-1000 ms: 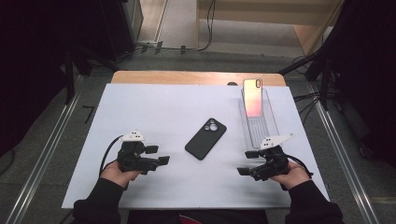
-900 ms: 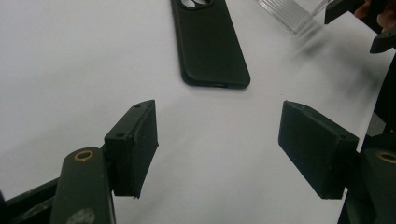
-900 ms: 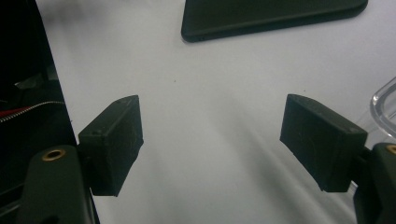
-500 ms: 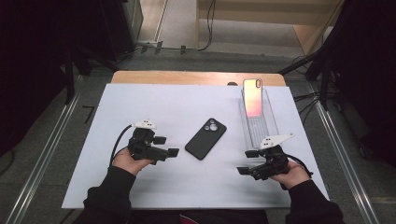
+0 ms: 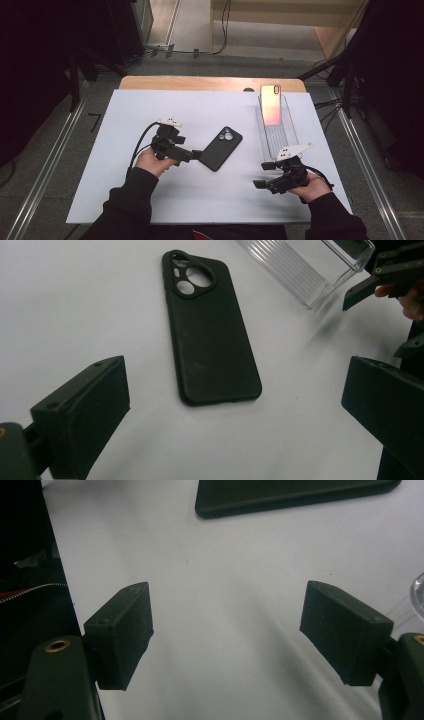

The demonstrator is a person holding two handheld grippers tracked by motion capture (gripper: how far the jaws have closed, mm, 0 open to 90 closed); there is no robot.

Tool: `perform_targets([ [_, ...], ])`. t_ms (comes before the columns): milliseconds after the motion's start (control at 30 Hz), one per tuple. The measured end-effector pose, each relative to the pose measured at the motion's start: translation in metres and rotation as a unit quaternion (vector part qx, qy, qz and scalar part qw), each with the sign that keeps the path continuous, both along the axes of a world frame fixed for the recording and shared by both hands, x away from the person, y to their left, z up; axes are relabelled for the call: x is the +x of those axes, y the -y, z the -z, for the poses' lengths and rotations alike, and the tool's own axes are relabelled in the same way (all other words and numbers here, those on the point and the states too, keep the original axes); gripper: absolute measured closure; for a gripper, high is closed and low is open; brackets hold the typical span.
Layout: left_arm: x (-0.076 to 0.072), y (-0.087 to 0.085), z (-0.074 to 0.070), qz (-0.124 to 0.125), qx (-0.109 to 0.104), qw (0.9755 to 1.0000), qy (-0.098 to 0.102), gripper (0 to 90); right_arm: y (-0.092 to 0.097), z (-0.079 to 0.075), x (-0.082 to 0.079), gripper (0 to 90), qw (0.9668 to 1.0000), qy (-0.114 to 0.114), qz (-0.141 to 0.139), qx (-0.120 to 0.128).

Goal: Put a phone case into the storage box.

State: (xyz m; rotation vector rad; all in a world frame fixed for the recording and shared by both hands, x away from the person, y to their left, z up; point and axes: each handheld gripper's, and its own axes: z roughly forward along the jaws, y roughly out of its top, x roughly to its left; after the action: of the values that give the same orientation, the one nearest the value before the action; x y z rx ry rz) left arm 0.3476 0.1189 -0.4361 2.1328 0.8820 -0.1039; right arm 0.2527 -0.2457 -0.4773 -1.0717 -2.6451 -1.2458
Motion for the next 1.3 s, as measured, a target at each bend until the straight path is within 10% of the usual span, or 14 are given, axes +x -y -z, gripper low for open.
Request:
perform_targets([
  [1300, 0.036, 0.085, 0.026, 0.002, 0.068, 0.9976, 0.005, 0.5, 0.000, 0.002, 0.004, 19.3, 1.0000, -0.001, 0.002, 0.004],
])
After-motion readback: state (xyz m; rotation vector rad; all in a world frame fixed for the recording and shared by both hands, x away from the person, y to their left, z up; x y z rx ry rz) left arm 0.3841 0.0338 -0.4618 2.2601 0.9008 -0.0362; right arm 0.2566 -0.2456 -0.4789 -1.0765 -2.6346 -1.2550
